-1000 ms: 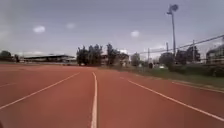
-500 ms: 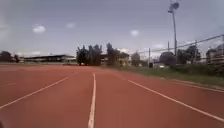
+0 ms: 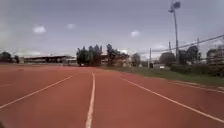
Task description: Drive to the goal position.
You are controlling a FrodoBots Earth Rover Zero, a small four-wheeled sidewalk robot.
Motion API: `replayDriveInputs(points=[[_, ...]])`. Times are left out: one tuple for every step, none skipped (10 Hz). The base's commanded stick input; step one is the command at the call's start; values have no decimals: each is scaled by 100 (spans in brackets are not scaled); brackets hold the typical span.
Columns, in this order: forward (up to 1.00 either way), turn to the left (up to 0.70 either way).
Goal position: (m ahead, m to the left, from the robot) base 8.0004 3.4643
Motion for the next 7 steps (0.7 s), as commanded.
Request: replayDriveInputs(points=[[45, 0], [45, 0], [45, 0], [45, 0], [45, 0], [45, 0], [45, 0]])
